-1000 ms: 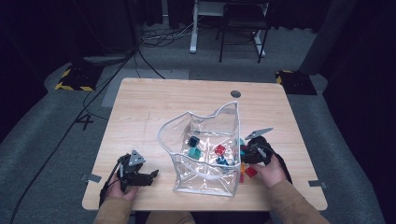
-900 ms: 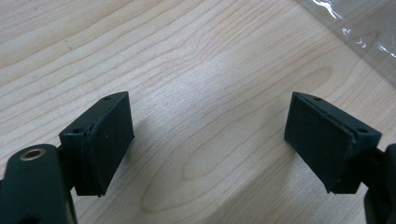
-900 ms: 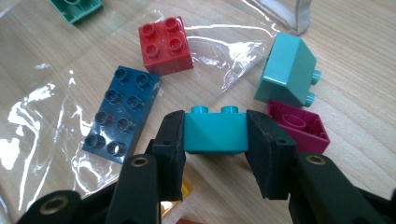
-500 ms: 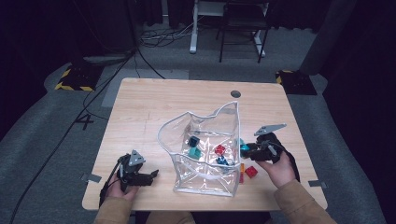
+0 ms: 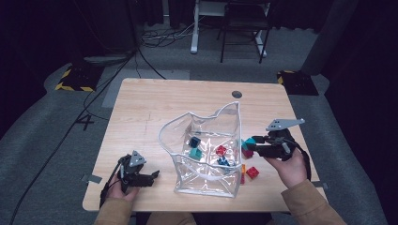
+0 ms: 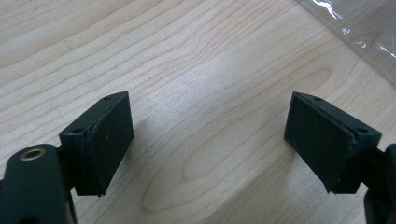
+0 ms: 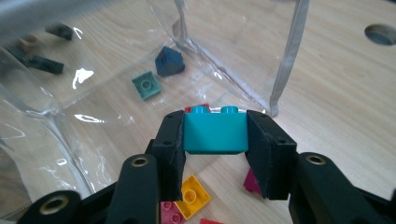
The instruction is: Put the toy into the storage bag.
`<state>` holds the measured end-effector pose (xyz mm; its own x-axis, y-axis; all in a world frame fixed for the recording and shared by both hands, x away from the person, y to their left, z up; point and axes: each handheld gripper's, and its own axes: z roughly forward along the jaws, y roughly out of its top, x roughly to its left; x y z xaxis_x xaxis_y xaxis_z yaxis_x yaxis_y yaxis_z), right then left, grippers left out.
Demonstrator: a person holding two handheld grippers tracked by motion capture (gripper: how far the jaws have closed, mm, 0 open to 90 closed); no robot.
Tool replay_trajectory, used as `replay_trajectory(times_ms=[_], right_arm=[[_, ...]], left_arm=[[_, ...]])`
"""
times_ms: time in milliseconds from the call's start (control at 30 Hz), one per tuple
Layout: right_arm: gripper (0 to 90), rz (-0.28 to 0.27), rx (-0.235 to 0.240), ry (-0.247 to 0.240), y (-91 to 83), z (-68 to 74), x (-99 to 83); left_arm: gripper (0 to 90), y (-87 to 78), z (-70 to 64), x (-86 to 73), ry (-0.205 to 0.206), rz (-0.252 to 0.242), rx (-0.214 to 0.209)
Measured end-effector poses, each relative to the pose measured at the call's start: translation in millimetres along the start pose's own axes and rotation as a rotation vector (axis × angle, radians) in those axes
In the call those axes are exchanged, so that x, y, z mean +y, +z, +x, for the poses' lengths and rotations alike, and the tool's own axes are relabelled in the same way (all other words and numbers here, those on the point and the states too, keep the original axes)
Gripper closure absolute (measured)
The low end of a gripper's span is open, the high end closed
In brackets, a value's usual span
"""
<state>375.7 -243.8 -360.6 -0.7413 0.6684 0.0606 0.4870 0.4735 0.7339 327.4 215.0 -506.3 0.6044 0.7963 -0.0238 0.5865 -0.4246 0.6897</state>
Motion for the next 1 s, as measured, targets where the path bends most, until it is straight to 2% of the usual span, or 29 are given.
replay_trajectory(times_ms=[267, 633, 1000], right_arm=[[58.6, -0.067, 0.013, -0.022, -23.5, 6.5, 16.0], [58.6, -0.139, 0.008, -0.053, -43.5, 13.5, 34.2], [58.7, -0.175, 0.039, -0.091, -48.1, 22.7, 57.9]], left_arm=[[16.0, -0.1, 0.3, 0.1, 0.004, 0.001, 0.001], [16.0, -0.1, 0.3, 0.1, 0.004, 0.001, 0.001], [16.0, -0.1, 0.4, 0.1, 0.005, 0.001, 0.001]])
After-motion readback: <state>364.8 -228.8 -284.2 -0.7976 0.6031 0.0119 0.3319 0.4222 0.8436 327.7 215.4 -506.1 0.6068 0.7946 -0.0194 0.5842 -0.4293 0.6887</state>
